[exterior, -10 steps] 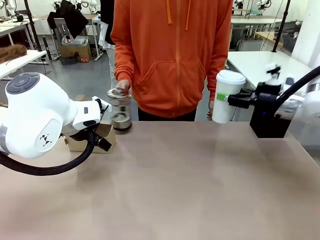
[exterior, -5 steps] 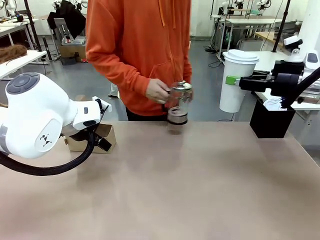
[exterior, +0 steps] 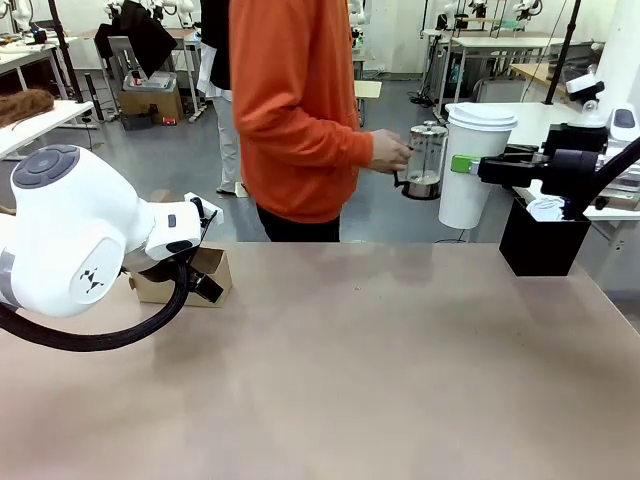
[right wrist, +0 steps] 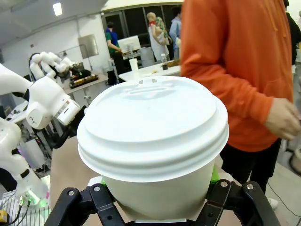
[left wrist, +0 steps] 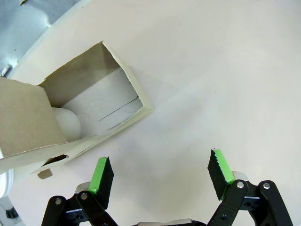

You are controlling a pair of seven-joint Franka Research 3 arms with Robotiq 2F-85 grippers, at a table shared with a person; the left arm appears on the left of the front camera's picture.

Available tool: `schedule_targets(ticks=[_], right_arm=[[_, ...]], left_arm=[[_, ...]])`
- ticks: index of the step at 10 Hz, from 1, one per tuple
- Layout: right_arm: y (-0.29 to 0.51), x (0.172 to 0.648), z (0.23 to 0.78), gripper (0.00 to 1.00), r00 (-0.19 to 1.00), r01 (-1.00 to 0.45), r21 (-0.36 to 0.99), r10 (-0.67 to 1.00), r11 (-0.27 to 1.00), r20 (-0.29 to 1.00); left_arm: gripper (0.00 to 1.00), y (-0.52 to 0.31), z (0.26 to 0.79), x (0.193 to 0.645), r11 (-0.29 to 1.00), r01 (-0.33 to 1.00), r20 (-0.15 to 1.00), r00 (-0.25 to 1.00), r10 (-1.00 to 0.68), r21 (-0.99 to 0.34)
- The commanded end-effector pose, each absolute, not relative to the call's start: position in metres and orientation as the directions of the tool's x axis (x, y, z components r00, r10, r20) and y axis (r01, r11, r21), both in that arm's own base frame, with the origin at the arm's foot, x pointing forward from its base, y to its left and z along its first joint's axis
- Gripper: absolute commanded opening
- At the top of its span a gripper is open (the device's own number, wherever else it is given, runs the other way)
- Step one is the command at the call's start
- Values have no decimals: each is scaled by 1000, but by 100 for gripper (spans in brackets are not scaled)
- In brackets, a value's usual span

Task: Pour a drink into a cup and package it in a carrier.
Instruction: Position the Cup Carrier in the center of the table.

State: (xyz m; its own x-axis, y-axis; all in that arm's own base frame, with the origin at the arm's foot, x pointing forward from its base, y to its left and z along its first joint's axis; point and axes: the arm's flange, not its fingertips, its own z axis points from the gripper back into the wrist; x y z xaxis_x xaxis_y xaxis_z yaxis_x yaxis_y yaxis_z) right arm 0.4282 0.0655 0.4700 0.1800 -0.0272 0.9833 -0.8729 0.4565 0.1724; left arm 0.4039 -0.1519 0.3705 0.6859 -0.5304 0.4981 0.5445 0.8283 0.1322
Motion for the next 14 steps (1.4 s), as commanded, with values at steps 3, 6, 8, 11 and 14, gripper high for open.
schedule_targets(ticks=[3,6,8,11,14], right_arm=[[67,429,474,80,168,-874,161,-25,458,985],[67,429,474,80,168,-874,161,-25,458,985],[67,429,474,80,168,-874,161,-25,458,985],[67,429,474,80,168,-874,161,-25,458,985],[67,429,474,80,168,-874,161,-25,458,985]], left_arm=[[100,-151,371,404,828,544,499,686,-530,131],[100,-151,371,404,828,544,499,686,-530,131],[100,-152,371,404,828,545,498,686,-530,132],[100,-151,428,394,877,468,483,747,-456,105],[100,-145,496,397,907,409,453,794,-407,97]])
